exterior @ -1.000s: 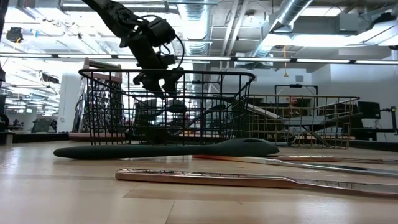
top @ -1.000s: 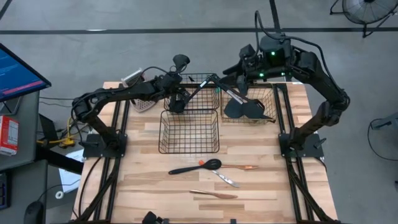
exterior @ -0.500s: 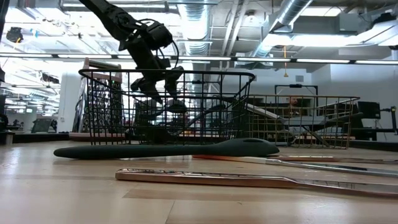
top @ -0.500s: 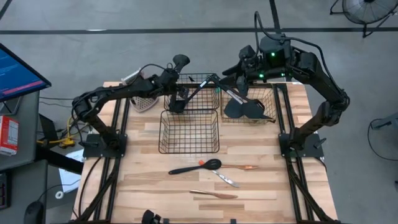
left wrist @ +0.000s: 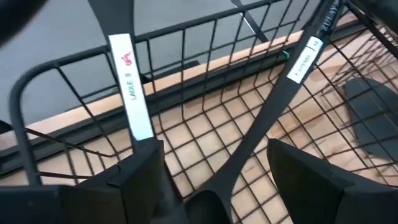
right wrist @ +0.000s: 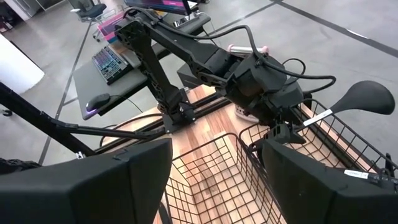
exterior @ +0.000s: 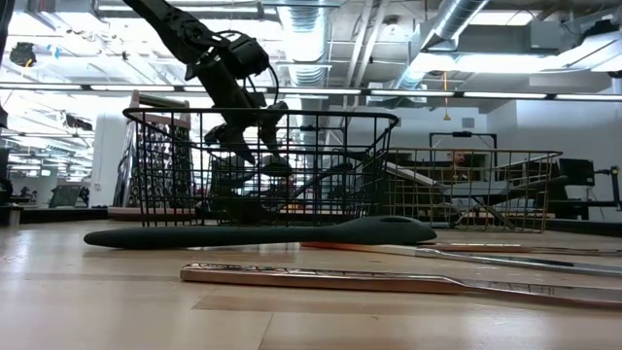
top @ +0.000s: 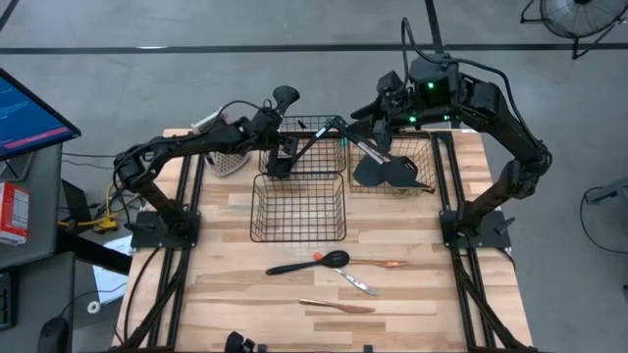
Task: Pick & Place Kitchen Items
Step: Put the serving spoon into the top left wire basket
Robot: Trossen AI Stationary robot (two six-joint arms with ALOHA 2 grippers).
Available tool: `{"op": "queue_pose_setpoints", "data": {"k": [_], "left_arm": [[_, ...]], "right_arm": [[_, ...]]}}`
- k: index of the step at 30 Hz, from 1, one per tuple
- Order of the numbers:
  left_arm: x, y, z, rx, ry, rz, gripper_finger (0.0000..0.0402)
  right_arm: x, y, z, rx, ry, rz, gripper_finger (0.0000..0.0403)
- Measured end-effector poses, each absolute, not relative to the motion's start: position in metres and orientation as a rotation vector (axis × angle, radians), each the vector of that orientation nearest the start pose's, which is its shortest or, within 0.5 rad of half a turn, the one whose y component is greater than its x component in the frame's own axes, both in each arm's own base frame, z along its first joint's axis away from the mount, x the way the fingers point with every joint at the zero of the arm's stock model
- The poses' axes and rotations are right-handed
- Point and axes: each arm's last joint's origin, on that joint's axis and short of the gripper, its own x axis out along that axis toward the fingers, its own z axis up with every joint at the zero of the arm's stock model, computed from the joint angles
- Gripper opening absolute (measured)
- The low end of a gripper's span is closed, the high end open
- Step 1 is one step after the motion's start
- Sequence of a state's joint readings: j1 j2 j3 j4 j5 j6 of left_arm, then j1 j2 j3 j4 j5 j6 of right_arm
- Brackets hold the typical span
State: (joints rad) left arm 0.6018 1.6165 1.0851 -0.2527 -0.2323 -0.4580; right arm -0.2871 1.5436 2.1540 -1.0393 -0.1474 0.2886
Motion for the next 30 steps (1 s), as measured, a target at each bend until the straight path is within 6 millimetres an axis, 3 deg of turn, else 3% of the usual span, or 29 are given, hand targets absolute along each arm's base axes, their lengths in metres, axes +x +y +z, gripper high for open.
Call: {"op": "queue_pose_setpoints", "data": {"k": [10, 30], "left_arm": [[0.279, 0.193, 0.235, -0.452, 0.602, 1.008, 0.0269], [0.295, 0.198, 0.192, -0.401, 0.720, 1.075, 0.0264]], "right_arm": [[0.257, -0.071, 0.517, 0.366, 0.398, -0.195, 0.0249], [0.259, -0.065, 0.517, 0.361, 0.403, -0.167, 0.0249]]}}
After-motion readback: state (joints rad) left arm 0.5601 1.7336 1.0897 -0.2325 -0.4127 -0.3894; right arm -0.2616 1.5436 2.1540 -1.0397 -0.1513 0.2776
